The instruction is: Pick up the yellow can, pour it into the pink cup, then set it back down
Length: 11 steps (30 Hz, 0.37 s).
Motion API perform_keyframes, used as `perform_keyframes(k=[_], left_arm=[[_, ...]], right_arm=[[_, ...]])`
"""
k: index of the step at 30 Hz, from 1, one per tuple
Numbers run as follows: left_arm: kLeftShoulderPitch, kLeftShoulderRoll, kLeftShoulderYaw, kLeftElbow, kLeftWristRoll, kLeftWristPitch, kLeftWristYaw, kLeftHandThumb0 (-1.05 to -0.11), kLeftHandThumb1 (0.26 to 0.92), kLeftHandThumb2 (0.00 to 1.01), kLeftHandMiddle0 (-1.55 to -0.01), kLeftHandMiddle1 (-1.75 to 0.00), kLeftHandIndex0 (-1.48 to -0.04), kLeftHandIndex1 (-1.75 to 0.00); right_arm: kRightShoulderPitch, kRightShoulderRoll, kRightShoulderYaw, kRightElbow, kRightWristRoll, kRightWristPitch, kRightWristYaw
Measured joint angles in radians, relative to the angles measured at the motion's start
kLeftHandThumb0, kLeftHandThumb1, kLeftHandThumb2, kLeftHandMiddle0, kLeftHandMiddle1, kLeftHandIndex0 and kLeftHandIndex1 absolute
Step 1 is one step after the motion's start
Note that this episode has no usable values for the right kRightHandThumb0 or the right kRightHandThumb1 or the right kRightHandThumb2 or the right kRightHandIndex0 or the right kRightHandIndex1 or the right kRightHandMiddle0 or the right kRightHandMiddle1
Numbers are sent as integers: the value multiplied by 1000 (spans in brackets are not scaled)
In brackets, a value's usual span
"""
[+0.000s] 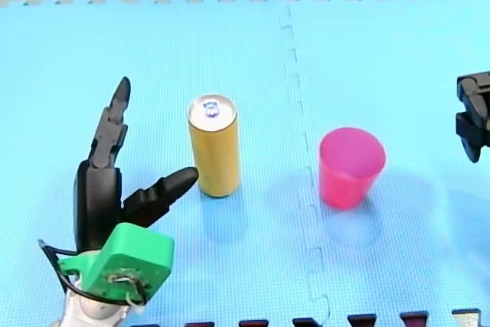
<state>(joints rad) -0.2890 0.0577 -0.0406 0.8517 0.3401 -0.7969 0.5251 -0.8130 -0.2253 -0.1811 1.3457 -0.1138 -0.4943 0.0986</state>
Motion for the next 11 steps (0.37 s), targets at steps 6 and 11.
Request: perform_keyframes(k=[6,11], left_arm=[[3,-7,-6,-1,-17,1,-33,-1048,871,9,-261,-4,-209,0],[6,-9,-5,-12,-33,13,-53,-1048,873,8,-264,-5,-209,0]], right_arm=[[0,-1,6,0,-8,0,-11],[2,-2,10,-1,-11,-1,-14]])
